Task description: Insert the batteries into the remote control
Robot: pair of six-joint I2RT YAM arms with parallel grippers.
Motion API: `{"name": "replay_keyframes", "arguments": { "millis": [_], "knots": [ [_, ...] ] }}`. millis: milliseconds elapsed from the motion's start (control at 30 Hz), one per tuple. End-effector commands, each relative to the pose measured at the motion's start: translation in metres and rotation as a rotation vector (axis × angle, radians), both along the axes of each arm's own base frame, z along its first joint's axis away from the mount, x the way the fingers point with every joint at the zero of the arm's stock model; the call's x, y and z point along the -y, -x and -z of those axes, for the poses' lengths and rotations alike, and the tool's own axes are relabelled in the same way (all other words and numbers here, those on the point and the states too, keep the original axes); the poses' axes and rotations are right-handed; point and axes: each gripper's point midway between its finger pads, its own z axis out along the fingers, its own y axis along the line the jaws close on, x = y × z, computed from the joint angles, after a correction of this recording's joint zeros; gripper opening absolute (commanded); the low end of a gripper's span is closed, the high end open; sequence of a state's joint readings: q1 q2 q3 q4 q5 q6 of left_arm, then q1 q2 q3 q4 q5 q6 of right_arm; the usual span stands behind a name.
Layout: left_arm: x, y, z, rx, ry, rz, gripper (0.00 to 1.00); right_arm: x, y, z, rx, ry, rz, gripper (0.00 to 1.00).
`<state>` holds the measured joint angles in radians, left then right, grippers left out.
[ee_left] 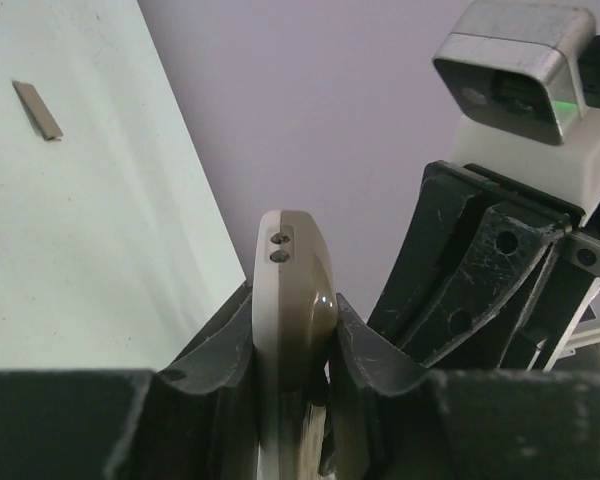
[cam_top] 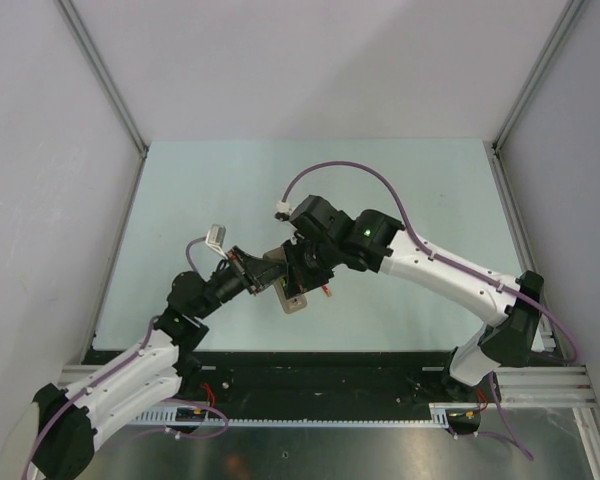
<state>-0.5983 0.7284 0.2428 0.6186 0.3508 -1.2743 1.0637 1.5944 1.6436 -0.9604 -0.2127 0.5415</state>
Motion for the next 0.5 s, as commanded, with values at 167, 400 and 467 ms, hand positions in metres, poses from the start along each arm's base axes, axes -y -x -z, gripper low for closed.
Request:
{"name": "replay_keyframes", "arguments": {
  "millis": [167, 400, 467],
  "knots": [
    [-0.0062, 0.0261, -0.0726, 0.197, 0.187, 0.043, 0.0, -0.0356, -0.01, -0.0185, -0.007, -0.202, 0.018, 0.0],
    [-0.0077, 0.0235, -0.0697, 0.17, 0.2, 0.028, 0.0, -0.0383, -0.0149, -0.015, 0.028, -0.179, 0.043, 0.0],
    [-0.0089, 0.0229, -0.0698, 0.168, 0.204, 0.021, 0.0, -0.0383, -0.0154, -0.0149, 0.033, -0.178, 0.049, 0.0]
  ]
}}
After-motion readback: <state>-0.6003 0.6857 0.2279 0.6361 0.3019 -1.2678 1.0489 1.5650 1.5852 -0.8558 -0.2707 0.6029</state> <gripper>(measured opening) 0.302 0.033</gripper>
